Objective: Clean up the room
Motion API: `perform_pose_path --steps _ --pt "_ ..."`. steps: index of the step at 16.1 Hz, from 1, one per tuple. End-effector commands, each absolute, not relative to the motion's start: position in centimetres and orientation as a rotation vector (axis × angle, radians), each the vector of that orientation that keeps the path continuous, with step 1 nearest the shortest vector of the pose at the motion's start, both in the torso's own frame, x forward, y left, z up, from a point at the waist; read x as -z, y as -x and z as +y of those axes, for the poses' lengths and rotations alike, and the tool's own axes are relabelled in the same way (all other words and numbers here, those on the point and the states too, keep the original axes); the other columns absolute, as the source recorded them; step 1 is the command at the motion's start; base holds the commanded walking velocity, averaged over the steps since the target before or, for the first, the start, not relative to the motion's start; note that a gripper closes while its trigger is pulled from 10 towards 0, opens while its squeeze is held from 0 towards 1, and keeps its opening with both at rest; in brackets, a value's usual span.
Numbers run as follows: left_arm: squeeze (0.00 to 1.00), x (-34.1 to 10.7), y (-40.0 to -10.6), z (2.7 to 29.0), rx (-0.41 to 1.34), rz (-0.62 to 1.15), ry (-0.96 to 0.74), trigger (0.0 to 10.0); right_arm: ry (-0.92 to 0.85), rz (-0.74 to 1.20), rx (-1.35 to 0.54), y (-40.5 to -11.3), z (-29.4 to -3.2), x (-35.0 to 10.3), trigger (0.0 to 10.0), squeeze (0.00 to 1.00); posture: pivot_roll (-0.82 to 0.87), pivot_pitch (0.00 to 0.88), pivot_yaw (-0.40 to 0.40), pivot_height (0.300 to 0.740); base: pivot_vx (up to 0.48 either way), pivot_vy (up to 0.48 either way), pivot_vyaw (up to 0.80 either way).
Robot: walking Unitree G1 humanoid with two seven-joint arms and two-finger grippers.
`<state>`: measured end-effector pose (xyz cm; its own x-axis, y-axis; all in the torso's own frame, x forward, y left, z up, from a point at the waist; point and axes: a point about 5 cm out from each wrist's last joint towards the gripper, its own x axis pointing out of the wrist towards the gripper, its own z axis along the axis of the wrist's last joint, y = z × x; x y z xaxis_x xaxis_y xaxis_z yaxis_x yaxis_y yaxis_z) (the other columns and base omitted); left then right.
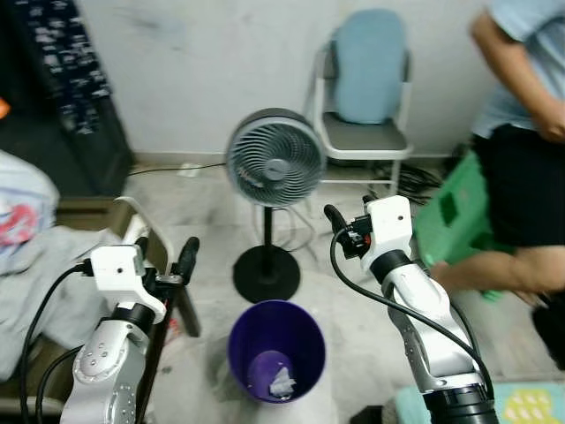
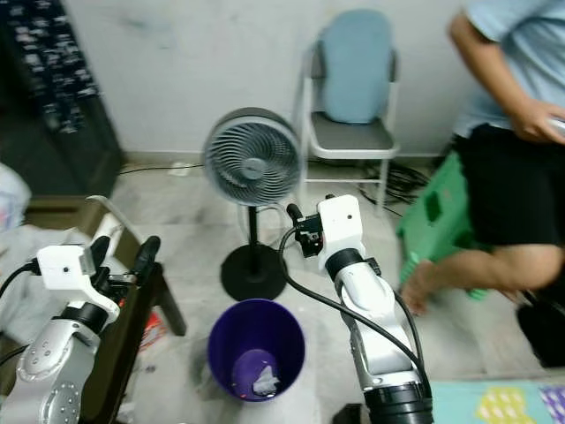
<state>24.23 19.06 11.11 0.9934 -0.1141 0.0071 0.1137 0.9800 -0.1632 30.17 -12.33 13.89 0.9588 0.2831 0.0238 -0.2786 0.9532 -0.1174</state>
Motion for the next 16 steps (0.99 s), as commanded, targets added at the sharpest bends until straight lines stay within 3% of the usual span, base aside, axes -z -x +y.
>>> perform_pose_path --steps 1,16 --pt "0.0 -11.3 -24.1 18.8 0.127 0.002 0.167 10.0 0.126 -0.052 -0.28 -30.1 -12.5 -14.3 10.0 0.0 -0.17 0.0 -0.028 0.74 0.0 0.0 0.8" --pt "0.0 -11.0 -23.7 18.4 0.131 0.027 0.157 10.0 0.138 -0.031 -0.287 -29.1 -12.5 -14.1 10.0 0.0 -0.17 0.0 -0.036 0.74 0.0 0.0 0.8"
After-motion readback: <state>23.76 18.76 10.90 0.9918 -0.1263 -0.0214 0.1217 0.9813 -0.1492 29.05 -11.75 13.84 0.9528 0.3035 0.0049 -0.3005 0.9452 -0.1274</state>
